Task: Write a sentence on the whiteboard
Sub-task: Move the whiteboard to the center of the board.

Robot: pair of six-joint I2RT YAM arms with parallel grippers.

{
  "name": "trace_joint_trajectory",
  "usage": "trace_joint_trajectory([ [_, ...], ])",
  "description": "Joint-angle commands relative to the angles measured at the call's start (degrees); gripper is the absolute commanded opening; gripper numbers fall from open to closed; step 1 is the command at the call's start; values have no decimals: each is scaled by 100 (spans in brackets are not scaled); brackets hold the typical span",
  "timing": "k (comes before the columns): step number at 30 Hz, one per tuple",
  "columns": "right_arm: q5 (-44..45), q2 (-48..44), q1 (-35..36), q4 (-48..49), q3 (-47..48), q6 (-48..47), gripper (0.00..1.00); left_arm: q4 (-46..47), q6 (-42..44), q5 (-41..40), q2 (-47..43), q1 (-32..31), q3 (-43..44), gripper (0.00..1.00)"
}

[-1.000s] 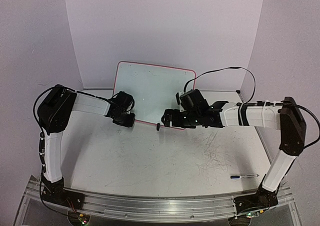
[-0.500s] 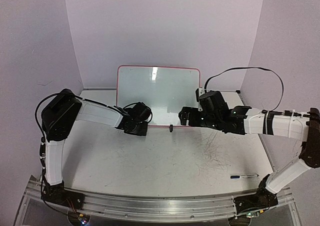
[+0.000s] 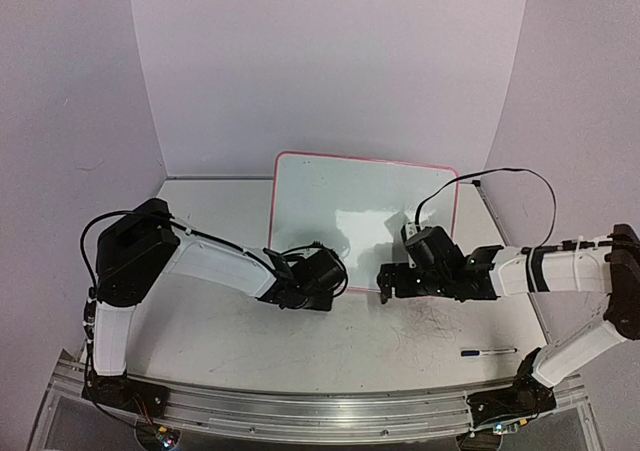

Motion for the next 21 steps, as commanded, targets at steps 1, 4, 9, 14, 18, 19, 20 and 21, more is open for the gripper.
trace_joint_trajectory([
  [1,-100,-651,-16,264,-457,197,94,185,-1400,36,-44,-198,68,0],
  [4,-204,-971,-9,312,-762,286,90,182,-2119,38,2,-341,129,0],
  [9,-400,-1145,-16,359,-1032,304,87,174,-2775,-8,260,-610,438,0],
  [14,-349,-1421,-9,326,-1217,433,88,173,-3311,-217,355,-900,465,0],
  [18,-291,-1483,-14,352,-1296,470,88,147,-3199,-393,467,-1081,674,3],
  [19,-269,-1456,-13,366,-1297,469,88,128,-3163,-399,503,-1098,744,4],
  [20,-229,-1422,-15,372,-1300,468,88,92,-3124,-403,527,-1119,797,6],
  [21,-186,-1382,-16,384,-1302,467,89,54,-3087,-418,554,-1143,852,6],
])
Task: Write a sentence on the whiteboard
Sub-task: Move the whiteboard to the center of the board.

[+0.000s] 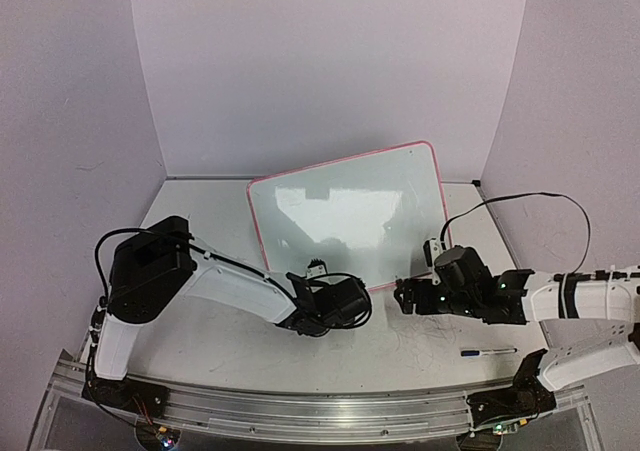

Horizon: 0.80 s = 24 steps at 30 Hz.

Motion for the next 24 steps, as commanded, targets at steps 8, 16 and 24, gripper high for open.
trace_joint_trajectory([
  [8,254,231,-11,356,-108,190,89,15,-35,200,105,-439,582,24],
  [16,229,236,-9,519,-241,365,89,53,433,527,-250,-539,394,42],
  [24,151,613,-12,494,-178,468,81,688,1422,706,-1340,-691,-682,60],
])
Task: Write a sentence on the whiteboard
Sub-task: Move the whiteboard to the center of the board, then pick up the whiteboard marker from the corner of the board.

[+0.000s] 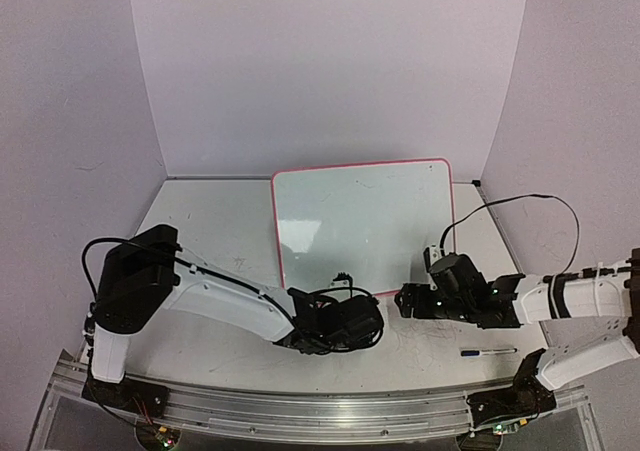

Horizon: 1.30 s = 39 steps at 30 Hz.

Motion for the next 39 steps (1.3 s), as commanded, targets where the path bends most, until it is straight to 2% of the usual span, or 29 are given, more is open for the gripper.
trace_joint_trajectory([
  [1,69,327,-11,77,63,114,79,649,837,125,-1228,-56,-854,62],
  [5,207,684,-15,14,239,161,74,1245,1448,42,-2114,-55,-1652,70],
  [12,620,1348,-23,-210,659,306,61,1306,2142,-340,-3532,-29,-2550,81],
  [19,822,1629,-21,205,939,289,53,1460,2475,-533,-4688,123,-3283,85],
  [24,1230,1732,-20,171,976,696,47,1517,2520,-609,-5148,190,-3634,86],
  [30,1767,1735,-46,-224,994,1066,45,1531,2608,-683,-5654,217,-3922,86],
  [33,1539,1715,-73,-246,1089,908,46,1532,2679,-719,-5882,228,-4023,87],
  [36,1161,1513,32,-691,1290,834,53,1520,2748,-709,-6084,234,-4090,88],
  [39,917,730,52,-1440,1195,1087,60,1509,2774,-693,-6284,233,-4169,88],
])
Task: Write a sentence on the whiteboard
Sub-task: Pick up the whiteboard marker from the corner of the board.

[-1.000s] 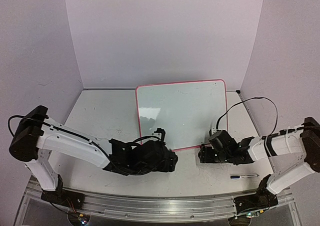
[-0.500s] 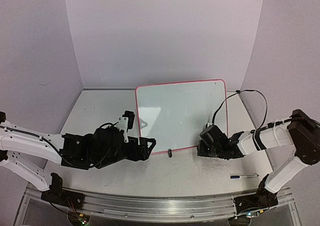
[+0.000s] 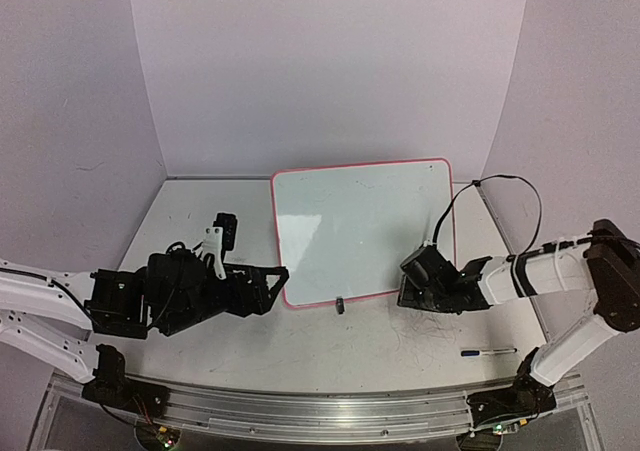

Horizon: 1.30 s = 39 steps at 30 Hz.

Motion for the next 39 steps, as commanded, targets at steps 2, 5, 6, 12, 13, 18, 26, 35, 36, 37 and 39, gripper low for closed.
trace_joint_trajectory([
  [2,-336,-1600,50,-1397,-35,503,65,134,204,-124,-419,29,-136,89],
  [5,-591,-2817,-161,-2152,-348,1065,68,142,307,-139,-494,46,-98,90],
  [6,-704,-3191,-296,-2406,-467,1244,71,152,354,-147,-499,57,-69,90],
  [12,-861,-4599,-1498,-3740,-623,1972,72,223,834,-295,-202,121,280,92],
  [13,-809,-4632,-1606,-3930,-584,2176,72,233,909,-301,-134,144,347,93],
  [18,-979,-3538,-1944,-4352,-330,2718,71,336,1265,-39,188,330,643,93],
  [26,-1072,-2602,-2331,-4703,-115,3755,73,528,1372,731,429,769,798,93],
  [35,-1704,-2058,-2632,-4422,-459,4427,65,532,1495,1153,551,999,951,93],
  [36,-1788,-2040,-2630,-4395,-522,4489,64,532,1516,1182,544,1008,970,94],
  [37,-1811,-2048,-2627,-4373,-554,4521,63,530,1528,1202,542,1016,977,94],
  [39,-1813,-2081,-2630,-4366,-570,4552,62,534,1541,1226,537,1041,988,94],
])
